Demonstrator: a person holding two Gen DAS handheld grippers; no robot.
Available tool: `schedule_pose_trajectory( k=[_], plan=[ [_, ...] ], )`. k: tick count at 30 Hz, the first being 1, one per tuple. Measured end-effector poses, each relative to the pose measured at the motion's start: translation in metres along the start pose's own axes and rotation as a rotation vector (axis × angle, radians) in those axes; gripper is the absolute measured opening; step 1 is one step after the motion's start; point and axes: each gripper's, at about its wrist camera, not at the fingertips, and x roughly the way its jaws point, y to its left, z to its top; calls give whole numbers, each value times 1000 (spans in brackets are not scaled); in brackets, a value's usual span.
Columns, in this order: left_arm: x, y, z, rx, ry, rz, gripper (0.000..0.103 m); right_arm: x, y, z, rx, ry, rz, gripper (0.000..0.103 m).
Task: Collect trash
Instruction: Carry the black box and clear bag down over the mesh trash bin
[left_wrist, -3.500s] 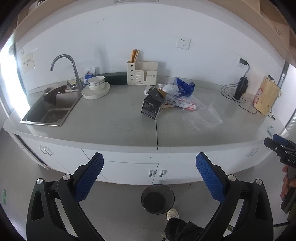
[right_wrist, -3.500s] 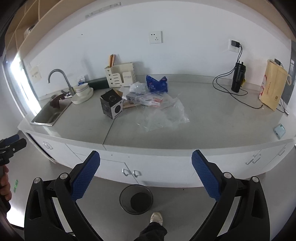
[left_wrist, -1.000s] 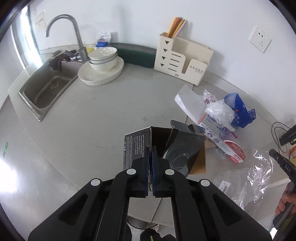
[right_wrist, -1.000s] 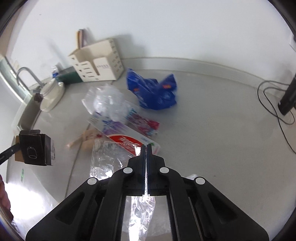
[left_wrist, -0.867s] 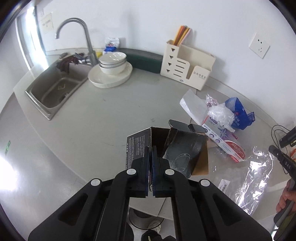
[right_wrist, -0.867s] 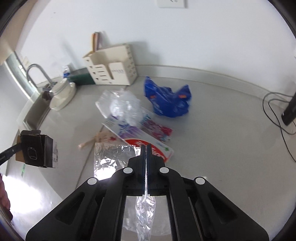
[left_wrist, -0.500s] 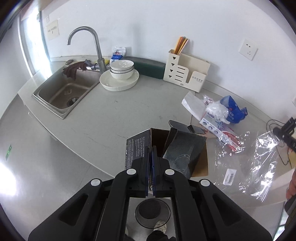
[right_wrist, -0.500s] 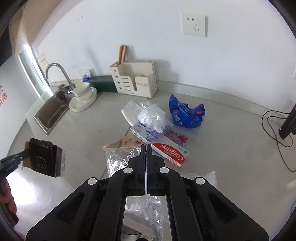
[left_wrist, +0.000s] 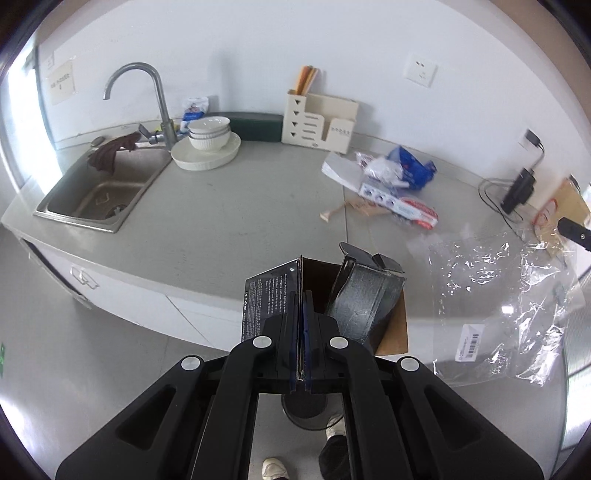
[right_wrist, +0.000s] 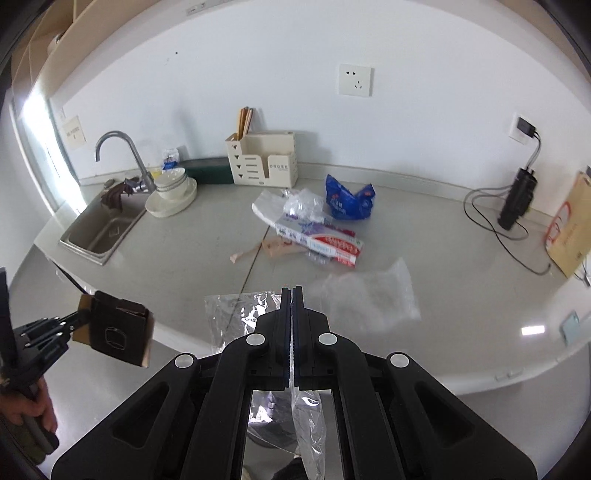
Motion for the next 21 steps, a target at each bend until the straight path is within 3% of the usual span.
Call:
schedule_pose_trajectory(
  k=[8, 21],
  plan=[
    [22, 16, -58, -10, 140, -43, 1, -7, 15, -74, 35, 89, -16, 2],
    [93, 29, -116, -41, 270, -4, 1, 84, 11, -162, 68, 241, -22, 2]
  ],
)
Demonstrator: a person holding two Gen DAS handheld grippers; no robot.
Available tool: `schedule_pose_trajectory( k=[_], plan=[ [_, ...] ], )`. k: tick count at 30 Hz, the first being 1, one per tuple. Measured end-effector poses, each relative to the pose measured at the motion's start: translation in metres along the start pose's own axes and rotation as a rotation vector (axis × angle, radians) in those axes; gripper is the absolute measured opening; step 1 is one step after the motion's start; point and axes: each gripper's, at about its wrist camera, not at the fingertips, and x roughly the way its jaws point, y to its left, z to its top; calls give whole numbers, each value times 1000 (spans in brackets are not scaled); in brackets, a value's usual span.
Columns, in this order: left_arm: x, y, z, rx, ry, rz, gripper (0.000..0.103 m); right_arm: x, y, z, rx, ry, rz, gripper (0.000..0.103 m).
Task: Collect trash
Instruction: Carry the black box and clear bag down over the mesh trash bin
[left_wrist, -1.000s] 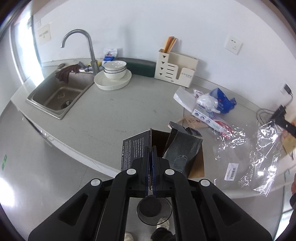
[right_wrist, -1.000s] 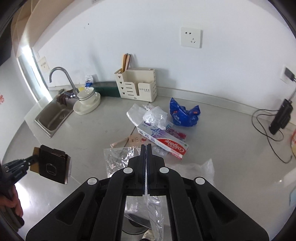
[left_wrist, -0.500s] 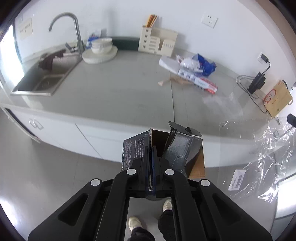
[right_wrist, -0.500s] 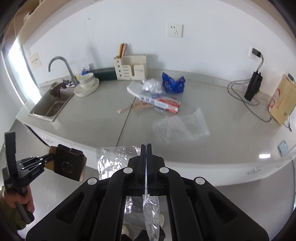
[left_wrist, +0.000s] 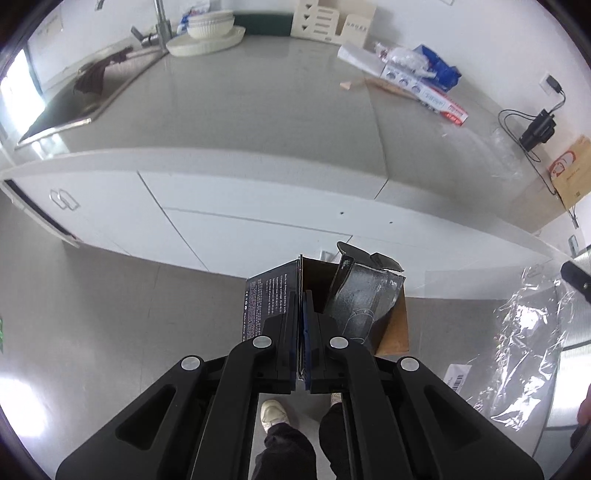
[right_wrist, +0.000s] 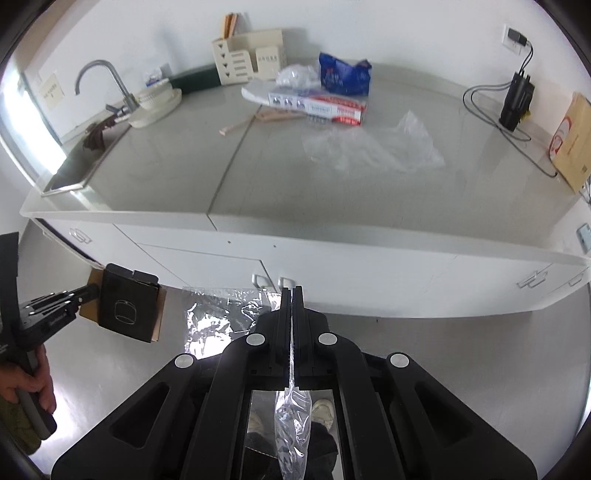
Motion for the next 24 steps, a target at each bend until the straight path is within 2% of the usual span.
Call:
schedule_pose_trajectory(
  k=[5, 10, 17, 24],
  plan=[
    [44, 0, -11, 12, 20, -5, 1, 65, -4, -17, 11, 53, -15, 2],
    [85, -7, -25, 76, -32, -10, 1, 136, -12, -31, 44, 81, -29, 2],
    [153, -10, -53, 93, -78, -15, 1, 245, -19, -59, 59, 119, -45, 2],
    [229, -19, -87, 105, -5, -23, 1, 335, -28, -93, 77, 174, -27, 2]
  ],
)
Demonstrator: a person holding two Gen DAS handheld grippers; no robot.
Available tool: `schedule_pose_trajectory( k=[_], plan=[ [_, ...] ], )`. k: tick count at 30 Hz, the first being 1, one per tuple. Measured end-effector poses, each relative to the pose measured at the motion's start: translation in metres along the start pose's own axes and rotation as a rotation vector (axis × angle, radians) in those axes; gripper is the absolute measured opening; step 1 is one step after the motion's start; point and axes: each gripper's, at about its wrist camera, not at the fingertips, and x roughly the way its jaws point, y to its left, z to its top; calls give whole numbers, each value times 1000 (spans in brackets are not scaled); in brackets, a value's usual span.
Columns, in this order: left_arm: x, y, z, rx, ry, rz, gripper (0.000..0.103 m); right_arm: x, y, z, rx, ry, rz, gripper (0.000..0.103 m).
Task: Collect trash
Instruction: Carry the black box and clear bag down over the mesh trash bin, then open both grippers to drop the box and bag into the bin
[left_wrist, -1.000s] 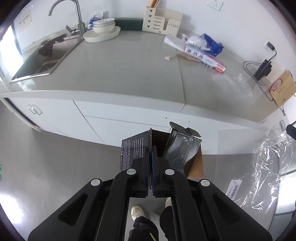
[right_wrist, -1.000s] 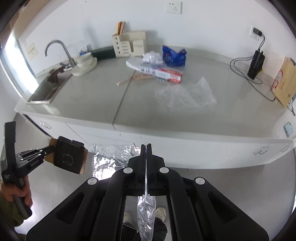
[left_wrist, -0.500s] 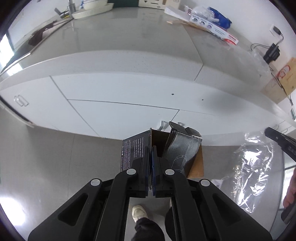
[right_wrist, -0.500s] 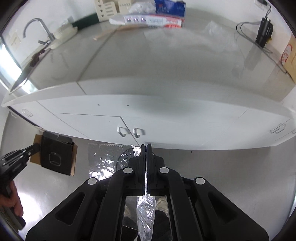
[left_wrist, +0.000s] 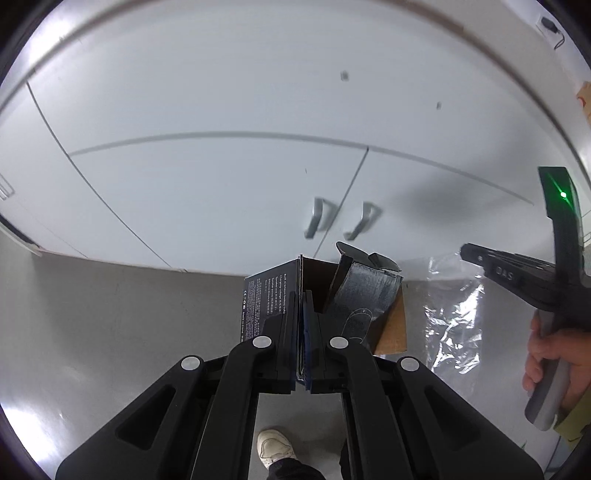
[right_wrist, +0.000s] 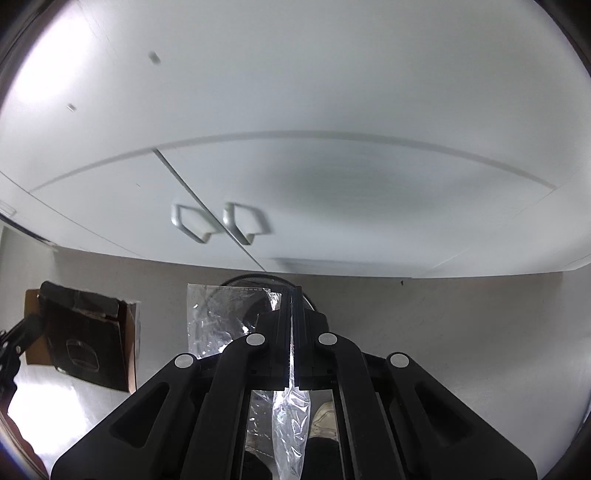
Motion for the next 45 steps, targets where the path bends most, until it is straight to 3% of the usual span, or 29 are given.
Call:
schedule_pose_trajectory(
  k=[6, 15, 17, 18, 19, 21, 22, 27, 33, 41, 45],
  plan=[
    [51, -7, -12, -13, 48, -21, 1, 62, -7, -1, 42, 29, 28, 2],
    [117, -5, -22, -83, 103, -52, 2, 115, -10, 1, 15, 69, 81, 3],
    [128, -7, -25, -91, 126, -58, 2, 118, -13, 0, 23, 78, 96, 14],
    [132, -12, -24, -97, 139, -62, 5, 119, -16, -1, 27, 77, 101, 36],
    [137, -12, -25, -112, 152, -65, 11, 118, -19, -2, 32, 75, 109, 46],
    [140, -11, -26, -135, 170, -74, 23, 118, -20, -4, 29, 80, 104, 46],
    [140, -11, -26, -142, 172, -68, 24, 117, -22, -6, 25, 88, 100, 46],
    [120, -20, -14, -108, 159, -25, 27, 95, -28, -14, 13, 102, 82, 46],
    [73, -25, -1, -96, 142, 16, 31, 38, -27, -14, -56, 85, 69, 46],
    [-26, -47, 21, -15, 117, 68, 35, -66, -25, -15, -117, 65, 52, 46],
    [-83, -64, 38, 19, 87, 74, 42, -124, -25, -15, -141, 45, 65, 53]
  ],
)
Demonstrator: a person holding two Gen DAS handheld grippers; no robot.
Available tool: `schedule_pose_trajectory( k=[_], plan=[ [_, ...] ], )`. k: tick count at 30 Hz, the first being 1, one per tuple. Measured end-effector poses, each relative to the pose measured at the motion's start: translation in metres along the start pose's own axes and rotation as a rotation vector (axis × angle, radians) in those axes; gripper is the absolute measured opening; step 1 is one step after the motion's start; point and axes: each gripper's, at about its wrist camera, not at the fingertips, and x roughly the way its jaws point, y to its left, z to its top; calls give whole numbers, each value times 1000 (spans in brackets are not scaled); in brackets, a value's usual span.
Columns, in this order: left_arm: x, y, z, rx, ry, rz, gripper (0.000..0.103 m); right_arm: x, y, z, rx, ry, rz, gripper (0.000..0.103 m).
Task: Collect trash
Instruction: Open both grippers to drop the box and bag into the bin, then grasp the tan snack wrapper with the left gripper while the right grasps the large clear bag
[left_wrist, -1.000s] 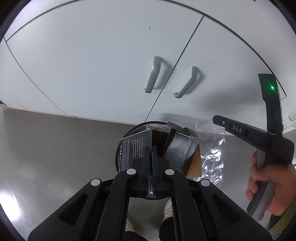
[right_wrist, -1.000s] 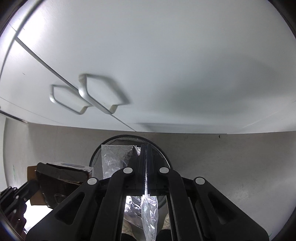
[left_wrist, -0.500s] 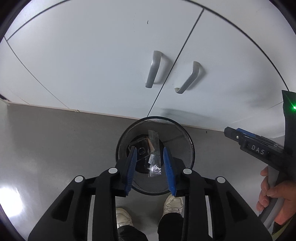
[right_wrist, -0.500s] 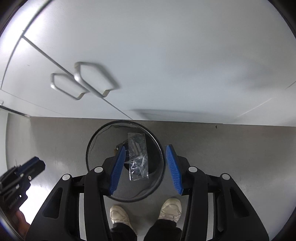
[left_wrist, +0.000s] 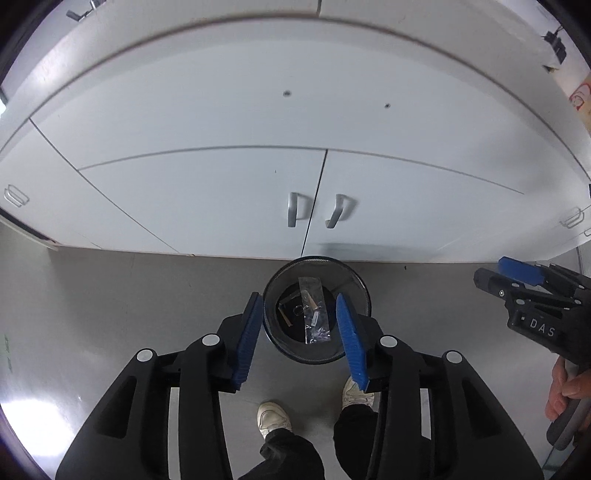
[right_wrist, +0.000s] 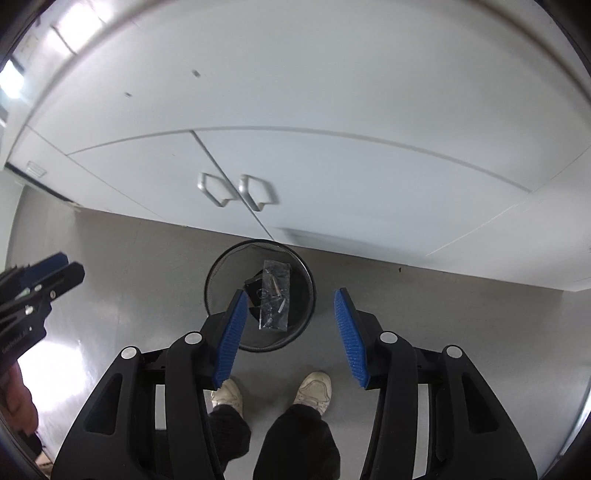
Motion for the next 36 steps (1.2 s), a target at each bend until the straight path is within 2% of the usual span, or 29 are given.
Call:
schedule_pose_trajectory(
  k=[5, 9, 16, 21, 28, 30, 36],
  plan=[
    [-67, -13, 15, 48, -44, 12, 46, -62, -1, 0, -41, -29, 12, 57],
    [-115, -21, 31, 60, -79, 10, 50, -105, -12, 11, -40, -88, 41, 66],
    [-170, -43, 65, 85, -150, 48, 55, -181, -44, 38, -46, -208, 40, 77],
    [-186, -55, 96, 95, -218, 67, 60, -222, -74, 60, 2, -295, 19, 83],
    [-213, -48, 140, 89, -253, 100, 64, -234, -103, 112, 71, -362, 13, 87],
    [-214, -46, 150, 103, -267, 106, 68, -237, -109, 125, 88, -371, 8, 89],
    [-194, -23, 196, 122, -274, 114, 68, -229, -120, 167, 156, -385, -60, 90]
  ],
)
